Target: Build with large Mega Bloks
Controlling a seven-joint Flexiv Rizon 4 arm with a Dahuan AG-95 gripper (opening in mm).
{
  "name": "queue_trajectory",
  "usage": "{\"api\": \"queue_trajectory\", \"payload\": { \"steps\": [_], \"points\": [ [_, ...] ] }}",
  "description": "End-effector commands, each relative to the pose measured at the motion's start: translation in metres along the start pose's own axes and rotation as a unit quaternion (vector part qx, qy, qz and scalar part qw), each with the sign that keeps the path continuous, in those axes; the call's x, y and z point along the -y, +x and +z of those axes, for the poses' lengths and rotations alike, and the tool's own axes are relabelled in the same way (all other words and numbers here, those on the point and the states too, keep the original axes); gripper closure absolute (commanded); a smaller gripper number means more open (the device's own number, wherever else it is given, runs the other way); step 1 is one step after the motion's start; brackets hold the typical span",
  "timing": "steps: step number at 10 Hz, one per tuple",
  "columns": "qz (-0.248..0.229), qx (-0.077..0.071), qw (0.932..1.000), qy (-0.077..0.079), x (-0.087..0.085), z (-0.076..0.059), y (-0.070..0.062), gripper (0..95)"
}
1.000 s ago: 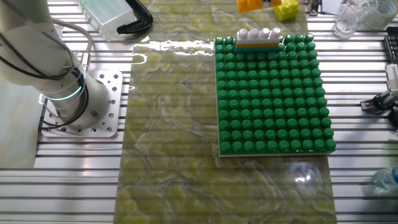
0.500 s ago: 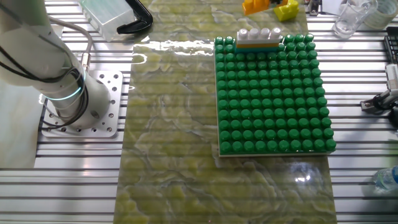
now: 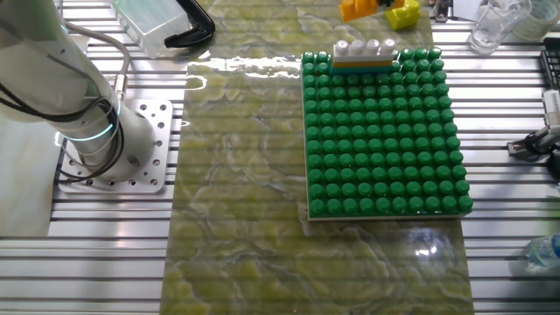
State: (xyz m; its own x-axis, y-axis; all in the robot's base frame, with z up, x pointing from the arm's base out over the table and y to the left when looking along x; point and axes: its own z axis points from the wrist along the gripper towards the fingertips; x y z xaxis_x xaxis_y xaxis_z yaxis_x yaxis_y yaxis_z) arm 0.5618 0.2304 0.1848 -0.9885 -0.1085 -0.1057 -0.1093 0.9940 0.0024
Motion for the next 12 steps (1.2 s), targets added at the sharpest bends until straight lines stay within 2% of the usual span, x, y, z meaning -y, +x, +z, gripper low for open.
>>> {"api": "queue_trajectory", "payload": {
  "steps": [1,3,4,5,6,9,10,12],
  "points": [
    [-0.004,-0.031,0.9995,0.007,0.027,-0.012,-0.017,95.0],
    [-0.004,-0.039,0.9992,0.008,0.037,-0.013,-0.025,95.0],
    [-0.014,-0.055,0.9984,0.008,0.042,-0.010,-0.027,95.0],
    [-0.023,-0.061,0.9978,0.008,0.047,-0.007,-0.027,95.0],
    [-0.025,-0.060,0.9979,0.006,0.050,-0.001,-0.023,95.0],
    [-0.007,-0.058,0.9983,0.007,0.053,0.004,-0.011,95.0],
    [0.009,-0.057,0.9983,0.002,0.056,0.004,-0.007,95.0],
    [0.011,-0.058,0.9983,0.004,0.062,0.001,-0.005,95.0]
  ]
}}
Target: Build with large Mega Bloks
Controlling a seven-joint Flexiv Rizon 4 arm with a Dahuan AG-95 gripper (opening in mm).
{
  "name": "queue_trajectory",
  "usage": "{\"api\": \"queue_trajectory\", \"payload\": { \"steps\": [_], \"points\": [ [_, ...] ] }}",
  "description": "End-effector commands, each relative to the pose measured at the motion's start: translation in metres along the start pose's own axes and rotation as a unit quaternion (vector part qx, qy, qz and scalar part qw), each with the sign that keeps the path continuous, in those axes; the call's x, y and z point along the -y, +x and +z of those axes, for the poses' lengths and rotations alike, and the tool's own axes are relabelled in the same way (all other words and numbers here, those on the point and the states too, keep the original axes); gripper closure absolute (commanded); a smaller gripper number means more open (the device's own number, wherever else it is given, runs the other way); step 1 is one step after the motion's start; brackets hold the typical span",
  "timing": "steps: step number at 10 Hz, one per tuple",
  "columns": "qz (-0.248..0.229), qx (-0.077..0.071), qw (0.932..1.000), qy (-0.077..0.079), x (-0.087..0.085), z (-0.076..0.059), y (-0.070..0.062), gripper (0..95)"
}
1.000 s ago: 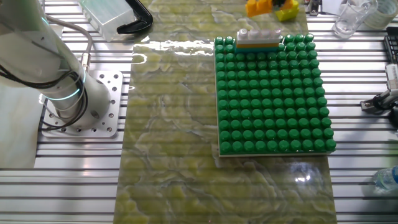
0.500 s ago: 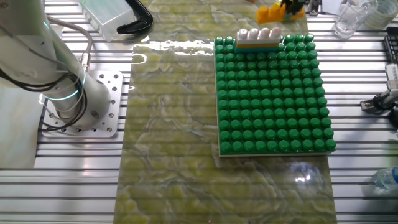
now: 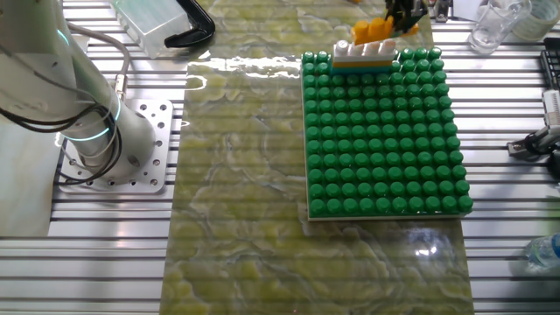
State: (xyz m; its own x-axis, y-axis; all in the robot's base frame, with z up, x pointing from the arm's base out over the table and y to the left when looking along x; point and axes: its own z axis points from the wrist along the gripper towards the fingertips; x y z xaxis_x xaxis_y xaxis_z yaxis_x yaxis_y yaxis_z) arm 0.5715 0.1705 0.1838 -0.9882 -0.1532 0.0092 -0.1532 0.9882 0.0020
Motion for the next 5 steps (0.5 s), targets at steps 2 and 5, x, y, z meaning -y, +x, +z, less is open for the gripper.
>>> {"api": "queue_trajectory", "payload": {
  "steps": [2,5],
  "points": [
    [0.044,0.000,0.9990,-0.007,0.006,-0.001,0.001,95.0],
    [0.050,-0.006,0.9987,-0.011,0.008,0.009,0.004,95.0]
  ]
}}
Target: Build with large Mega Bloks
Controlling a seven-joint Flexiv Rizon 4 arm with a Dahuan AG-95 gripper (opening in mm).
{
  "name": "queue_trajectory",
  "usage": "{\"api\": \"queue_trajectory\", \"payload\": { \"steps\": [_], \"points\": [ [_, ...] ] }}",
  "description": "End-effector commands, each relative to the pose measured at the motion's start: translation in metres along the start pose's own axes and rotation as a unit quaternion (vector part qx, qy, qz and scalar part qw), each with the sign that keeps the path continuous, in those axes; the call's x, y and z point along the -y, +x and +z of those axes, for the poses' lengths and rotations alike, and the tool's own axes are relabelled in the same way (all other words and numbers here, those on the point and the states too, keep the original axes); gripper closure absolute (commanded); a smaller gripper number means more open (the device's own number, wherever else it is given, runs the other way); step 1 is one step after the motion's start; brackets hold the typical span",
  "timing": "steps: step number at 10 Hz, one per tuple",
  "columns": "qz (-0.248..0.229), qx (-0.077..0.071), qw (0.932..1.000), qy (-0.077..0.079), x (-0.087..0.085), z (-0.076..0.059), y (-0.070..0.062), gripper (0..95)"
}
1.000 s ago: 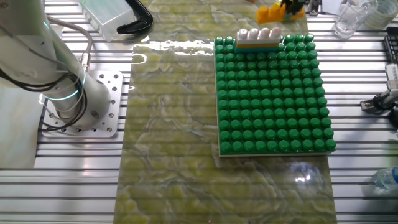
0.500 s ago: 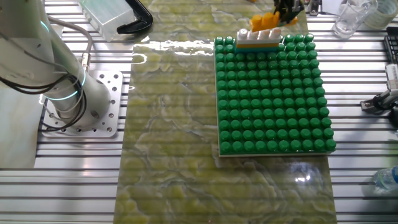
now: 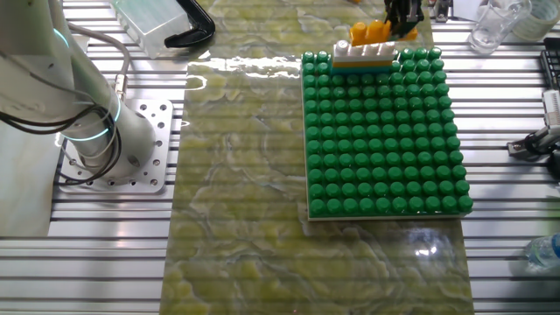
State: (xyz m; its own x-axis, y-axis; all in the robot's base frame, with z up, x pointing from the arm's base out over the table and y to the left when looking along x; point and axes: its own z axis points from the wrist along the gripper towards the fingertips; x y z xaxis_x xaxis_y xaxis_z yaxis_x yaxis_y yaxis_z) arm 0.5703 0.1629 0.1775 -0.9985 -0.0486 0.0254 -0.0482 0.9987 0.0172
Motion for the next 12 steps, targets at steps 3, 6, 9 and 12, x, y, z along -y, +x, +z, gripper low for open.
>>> {"api": "queue_trajectory", "payload": {
  "steps": [3,6,9,12],
  "points": [
    [-0.011,0.006,0.9999,0.002,-0.002,0.012,0.011,95.0],
    [-0.012,0.006,0.9999,0.002,-0.003,0.015,0.011,95.0],
    [-0.010,0.007,0.9999,0.004,-0.006,0.021,0.012,95.0],
    [-0.010,0.005,0.9999,0.005,-0.006,0.022,0.013,95.0]
  ]
}}
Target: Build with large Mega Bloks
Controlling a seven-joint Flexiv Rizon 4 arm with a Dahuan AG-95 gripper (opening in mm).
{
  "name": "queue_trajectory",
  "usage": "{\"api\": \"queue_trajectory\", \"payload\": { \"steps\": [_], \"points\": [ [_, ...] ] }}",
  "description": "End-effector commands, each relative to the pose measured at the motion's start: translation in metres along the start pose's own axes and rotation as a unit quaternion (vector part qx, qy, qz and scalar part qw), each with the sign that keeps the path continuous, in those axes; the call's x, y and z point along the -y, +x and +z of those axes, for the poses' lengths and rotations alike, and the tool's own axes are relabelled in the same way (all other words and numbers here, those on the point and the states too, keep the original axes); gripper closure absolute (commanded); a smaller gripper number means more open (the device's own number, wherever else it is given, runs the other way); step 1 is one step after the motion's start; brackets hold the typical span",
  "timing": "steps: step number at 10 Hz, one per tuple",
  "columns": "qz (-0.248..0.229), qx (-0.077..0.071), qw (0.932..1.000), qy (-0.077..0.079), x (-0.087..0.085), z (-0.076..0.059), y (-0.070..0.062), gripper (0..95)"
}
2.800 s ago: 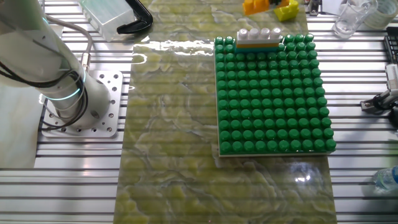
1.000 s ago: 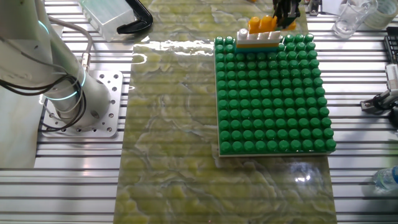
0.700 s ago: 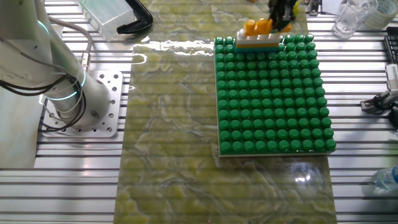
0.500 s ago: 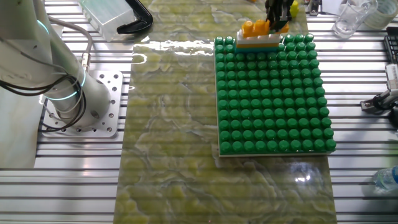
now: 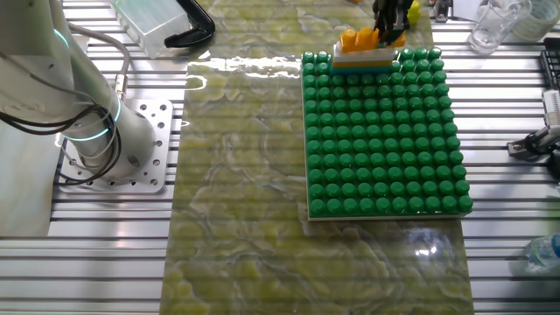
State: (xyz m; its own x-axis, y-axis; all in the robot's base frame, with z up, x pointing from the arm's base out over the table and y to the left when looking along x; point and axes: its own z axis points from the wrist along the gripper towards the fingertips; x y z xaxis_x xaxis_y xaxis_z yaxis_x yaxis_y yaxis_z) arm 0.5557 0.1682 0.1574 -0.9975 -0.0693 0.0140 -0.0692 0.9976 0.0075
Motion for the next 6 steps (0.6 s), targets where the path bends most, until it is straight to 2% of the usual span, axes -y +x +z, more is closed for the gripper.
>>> {"api": "queue_trajectory", "payload": {
  "steps": [1,6],
  "points": [
    [0.001,0.000,1.0000,-0.001,0.0000,0.0018,0.0006,95.0],
    [0.012,-0.001,0.9999,-0.001,0.0004,0.0038,0.0039,95.0]
  ]
}}
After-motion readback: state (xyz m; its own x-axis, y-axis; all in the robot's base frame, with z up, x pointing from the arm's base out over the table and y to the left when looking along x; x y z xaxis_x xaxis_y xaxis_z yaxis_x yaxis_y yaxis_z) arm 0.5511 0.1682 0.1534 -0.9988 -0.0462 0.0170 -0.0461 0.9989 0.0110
